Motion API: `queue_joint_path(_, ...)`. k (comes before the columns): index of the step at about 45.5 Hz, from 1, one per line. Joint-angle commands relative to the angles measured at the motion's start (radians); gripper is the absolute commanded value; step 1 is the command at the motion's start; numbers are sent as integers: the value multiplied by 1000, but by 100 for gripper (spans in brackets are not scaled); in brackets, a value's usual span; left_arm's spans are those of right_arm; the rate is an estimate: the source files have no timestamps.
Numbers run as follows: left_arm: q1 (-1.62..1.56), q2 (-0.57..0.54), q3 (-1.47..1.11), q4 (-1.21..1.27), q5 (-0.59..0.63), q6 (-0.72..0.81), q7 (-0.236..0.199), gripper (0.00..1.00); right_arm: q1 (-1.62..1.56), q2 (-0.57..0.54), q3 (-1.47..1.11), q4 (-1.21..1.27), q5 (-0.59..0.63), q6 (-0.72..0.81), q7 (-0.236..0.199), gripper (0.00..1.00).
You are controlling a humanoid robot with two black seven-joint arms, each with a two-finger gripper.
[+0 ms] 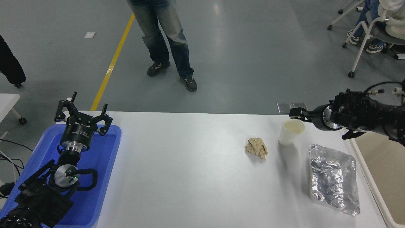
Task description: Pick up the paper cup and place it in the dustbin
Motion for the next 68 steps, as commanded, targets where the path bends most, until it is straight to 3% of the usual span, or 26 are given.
queue_joint_path(1, 0, 0, 0, 0, 0, 0, 0, 100, -61, 21, 19, -14, 10, -50, -2, 98)
queue_joint_path(17, 0, 0, 0, -1, -1, 0, -1, 100, -95, 35, 19, -14, 10, -119, -1, 85)
queue_joint_path(26, 0, 0, 0, 0, 0, 0, 0, 100, -102, 38, 19, -14, -3, -127, 6, 35)
queue_joint_path(35, 0, 0, 0, 0, 0, 0, 0, 100, -104, 38, 19, -11, -10, -125, 13, 0)
queue_joint_path(43, 0, 0, 0, 0, 0, 0, 0, 100, -95, 58, 15, -11, -41, -123, 50, 0)
queue_joint_path(60, 0, 0, 0, 0, -1, 0, 0, 100, -47, 48, 6, -11, -84, -117, 53, 0)
queue_joint_path(68, 0, 0, 0, 0, 0, 0, 0, 100, 77, -45, -4, 44, -101, -67, 52, 0)
